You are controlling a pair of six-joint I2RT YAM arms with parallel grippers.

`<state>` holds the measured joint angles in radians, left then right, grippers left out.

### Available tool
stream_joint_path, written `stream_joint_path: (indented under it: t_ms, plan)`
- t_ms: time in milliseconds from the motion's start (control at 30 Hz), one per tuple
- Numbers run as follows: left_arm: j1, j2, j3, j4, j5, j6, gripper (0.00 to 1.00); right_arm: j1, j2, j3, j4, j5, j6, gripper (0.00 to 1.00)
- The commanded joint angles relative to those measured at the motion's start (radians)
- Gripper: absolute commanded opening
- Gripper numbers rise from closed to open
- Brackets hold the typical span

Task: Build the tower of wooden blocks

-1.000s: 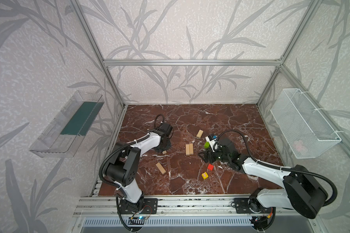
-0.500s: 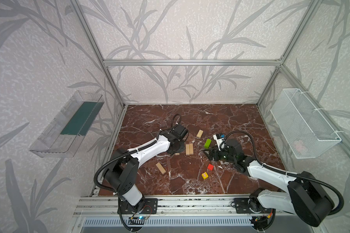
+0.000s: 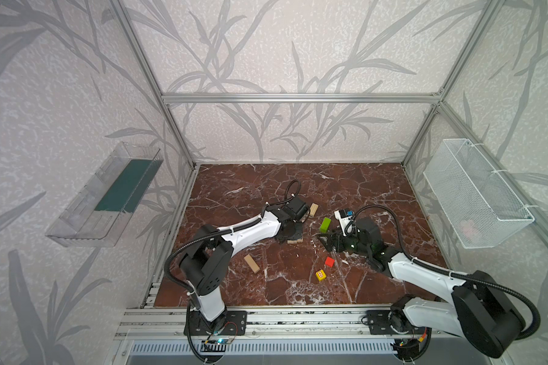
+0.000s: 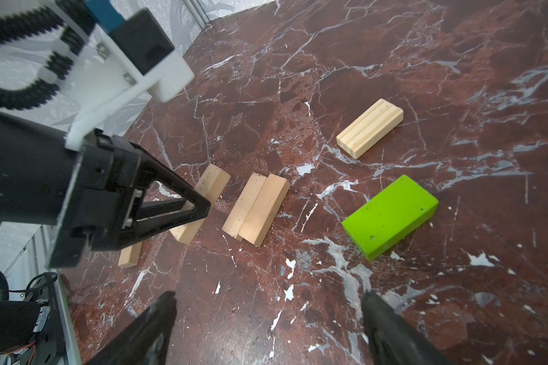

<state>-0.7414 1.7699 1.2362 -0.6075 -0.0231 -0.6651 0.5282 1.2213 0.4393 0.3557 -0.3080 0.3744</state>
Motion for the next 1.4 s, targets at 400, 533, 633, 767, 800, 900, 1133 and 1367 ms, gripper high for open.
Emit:
stream_joint_path:
  t_ms: [400,533,633,767,800,900,1133,1367]
  plan:
    - [0.002,0.13,0.114,-0.018,-0.03,-0.053,0.0,-0.008,-0.049,-0.021,0.014,0.022,0.008,0.95]
    - [0.002,0.14,0.116,-0.021,-0.046,-0.057,0.0,-0.007,-0.052,-0.021,0.012,0.023,0.008,0.95]
    - [0.001,0.151,0.122,-0.032,-0.047,-0.054,0.0,-0.008,-0.052,-0.021,0.011,0.025,0.008,0.95]
    - [0.003,0.158,0.125,-0.026,-0.05,-0.053,0.0,-0.007,-0.052,-0.02,0.011,0.026,0.009,0.95]
    - [0.003,0.159,0.127,-0.024,-0.049,-0.053,0.0,-0.007,-0.052,-0.02,0.011,0.025,0.009,0.95]
    - [0.003,0.165,0.134,-0.018,-0.047,-0.053,0.0,-0.007,-0.052,-0.02,0.01,0.027,0.009,0.95]
    - [0.012,0.178,0.14,-0.015,-0.048,-0.057,0.0,-0.007,-0.052,-0.019,0.008,0.03,0.008,0.95]
    - [0.014,0.181,0.139,-0.012,-0.039,-0.059,0.0,-0.008,-0.052,-0.018,0.006,0.03,0.008,0.96]
